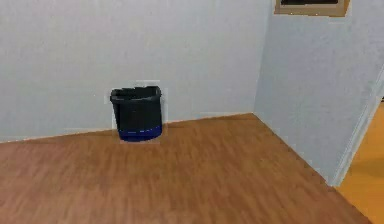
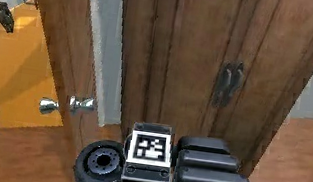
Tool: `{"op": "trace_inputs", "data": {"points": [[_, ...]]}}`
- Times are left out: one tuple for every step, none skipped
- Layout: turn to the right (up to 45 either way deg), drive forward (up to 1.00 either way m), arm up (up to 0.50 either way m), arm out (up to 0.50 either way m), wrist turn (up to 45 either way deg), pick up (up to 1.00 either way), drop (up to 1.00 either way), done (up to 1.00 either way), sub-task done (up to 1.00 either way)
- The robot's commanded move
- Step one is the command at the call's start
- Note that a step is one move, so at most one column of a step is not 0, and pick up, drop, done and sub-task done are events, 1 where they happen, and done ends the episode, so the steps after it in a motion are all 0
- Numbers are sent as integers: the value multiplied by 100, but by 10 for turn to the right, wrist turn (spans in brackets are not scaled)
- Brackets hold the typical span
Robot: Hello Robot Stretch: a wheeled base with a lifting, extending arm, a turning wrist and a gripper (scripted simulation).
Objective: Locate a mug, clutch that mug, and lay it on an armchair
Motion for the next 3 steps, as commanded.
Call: {"op": "trace_inputs", "data": {"points": [[60,0,0,0,0,0,0,0,0],[0,40,0,0,0,0,0,0,0],[450,0,0,0,0,0,0,0,0]]}}
